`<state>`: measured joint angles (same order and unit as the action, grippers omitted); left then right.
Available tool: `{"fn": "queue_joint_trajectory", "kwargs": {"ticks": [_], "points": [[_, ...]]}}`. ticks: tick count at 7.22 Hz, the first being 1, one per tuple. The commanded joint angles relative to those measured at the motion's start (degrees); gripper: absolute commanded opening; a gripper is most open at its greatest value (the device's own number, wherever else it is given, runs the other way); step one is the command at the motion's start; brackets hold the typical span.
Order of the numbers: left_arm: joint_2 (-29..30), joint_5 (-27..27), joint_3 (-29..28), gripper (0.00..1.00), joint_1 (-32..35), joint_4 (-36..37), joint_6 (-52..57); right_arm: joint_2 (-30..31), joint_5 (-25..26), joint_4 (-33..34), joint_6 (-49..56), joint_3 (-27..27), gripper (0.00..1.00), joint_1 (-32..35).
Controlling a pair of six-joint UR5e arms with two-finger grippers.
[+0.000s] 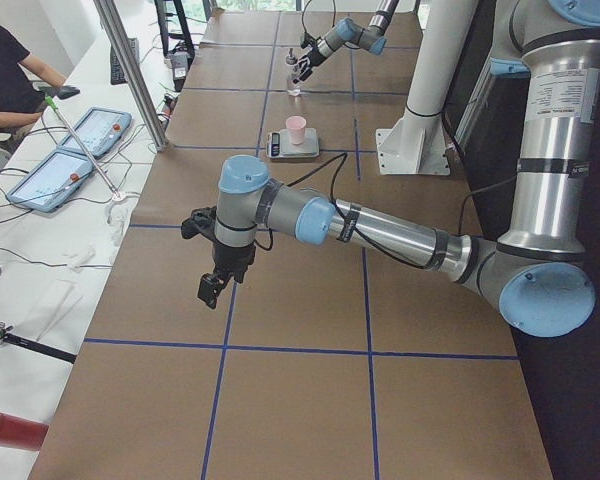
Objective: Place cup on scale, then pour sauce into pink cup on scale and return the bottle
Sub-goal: 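Grasp the glass sauce bottle by its neck with the right gripper and lift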
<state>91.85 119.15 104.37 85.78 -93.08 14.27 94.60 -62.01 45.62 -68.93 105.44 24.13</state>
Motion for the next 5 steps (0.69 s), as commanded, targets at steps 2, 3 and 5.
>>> {"fn": "queue_joint_trajectory", "kwargs": {"ticks": [2, 3, 5], "points": [[0.1, 0.0, 0.2, 1.0, 0.0, 0.1, 0.0, -0.6, 0.7, 0.0, 0.6, -0.8, 0.8, 0.0], [0.0, 0.0, 0.3, 1.0, 0.0, 0.1, 0.0, -0.5, 0.8, -0.1, 0.6, -0.8, 0.39, 0.2], [0.0, 0.1, 0.5, 1.0, 0.0, 0.1, 0.0, -0.5, 0.9, -0.3, 1.2, 1.0, 0.0, 0.4]]}}
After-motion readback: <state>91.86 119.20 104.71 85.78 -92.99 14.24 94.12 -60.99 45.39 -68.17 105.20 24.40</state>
